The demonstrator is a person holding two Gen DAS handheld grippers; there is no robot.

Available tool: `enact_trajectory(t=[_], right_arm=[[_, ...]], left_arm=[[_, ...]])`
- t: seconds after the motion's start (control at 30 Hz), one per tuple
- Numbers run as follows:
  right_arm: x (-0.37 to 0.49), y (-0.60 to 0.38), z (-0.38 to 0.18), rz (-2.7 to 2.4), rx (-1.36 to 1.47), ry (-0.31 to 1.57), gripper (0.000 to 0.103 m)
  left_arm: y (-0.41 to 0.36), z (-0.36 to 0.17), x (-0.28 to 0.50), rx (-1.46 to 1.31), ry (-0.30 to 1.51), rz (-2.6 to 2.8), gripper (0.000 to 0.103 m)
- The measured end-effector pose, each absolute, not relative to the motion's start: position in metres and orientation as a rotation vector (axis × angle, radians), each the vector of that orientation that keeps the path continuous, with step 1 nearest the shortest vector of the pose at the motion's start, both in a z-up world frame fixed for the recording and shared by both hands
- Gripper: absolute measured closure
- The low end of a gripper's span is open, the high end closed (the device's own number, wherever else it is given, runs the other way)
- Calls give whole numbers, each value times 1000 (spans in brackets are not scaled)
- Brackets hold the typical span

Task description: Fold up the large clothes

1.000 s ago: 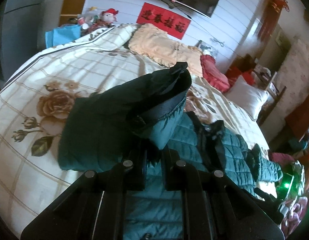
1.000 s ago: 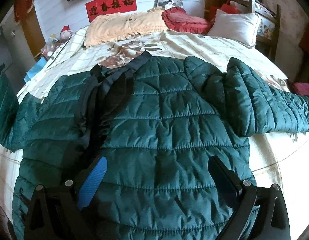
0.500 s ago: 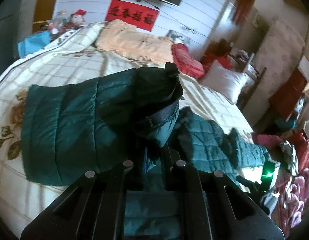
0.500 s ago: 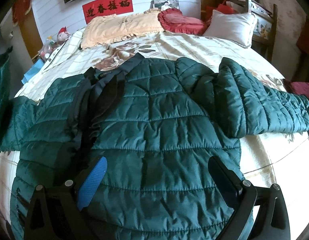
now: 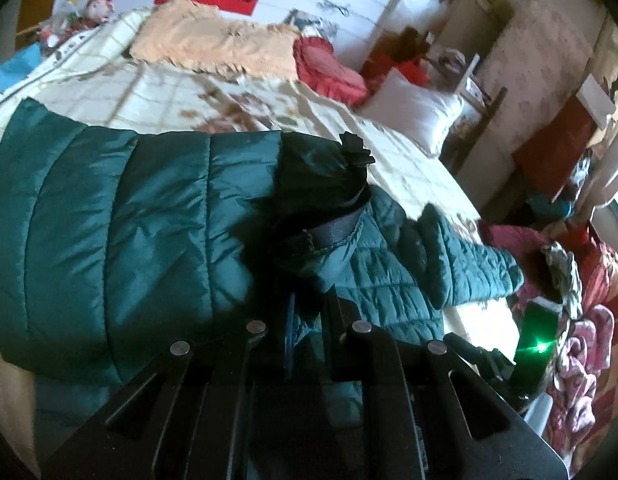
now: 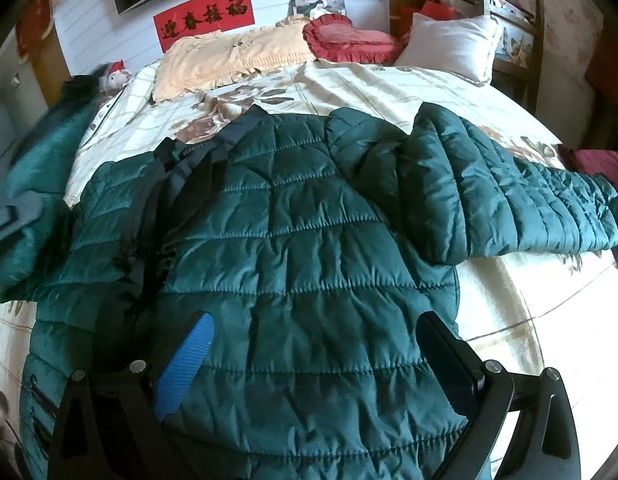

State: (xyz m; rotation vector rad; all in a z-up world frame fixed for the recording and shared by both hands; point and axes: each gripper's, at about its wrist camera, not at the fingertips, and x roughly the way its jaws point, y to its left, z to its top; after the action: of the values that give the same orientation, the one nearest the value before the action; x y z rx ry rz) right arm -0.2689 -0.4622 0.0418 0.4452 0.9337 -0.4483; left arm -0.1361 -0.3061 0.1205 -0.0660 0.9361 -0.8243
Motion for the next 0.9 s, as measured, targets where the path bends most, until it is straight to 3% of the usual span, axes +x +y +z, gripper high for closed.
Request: enact_trajectory(t=[0.47,0.57,0.7,0.9], right_arm=[[-275,-466,29,-445,475,963,3],[-275,-465,28,-442,474,968,3],[-276,-466,28,-444,474,971,3],[-281,-468,30,-449,478,974,3]], left_arm=[[-333,62,-127,-20,1047,-818,92],[-333,61,-127,-18,1049,-833,80],[-335,67,-132,-38,1055,-886,46],[-319,89,-136,-36,1052,-897,44]])
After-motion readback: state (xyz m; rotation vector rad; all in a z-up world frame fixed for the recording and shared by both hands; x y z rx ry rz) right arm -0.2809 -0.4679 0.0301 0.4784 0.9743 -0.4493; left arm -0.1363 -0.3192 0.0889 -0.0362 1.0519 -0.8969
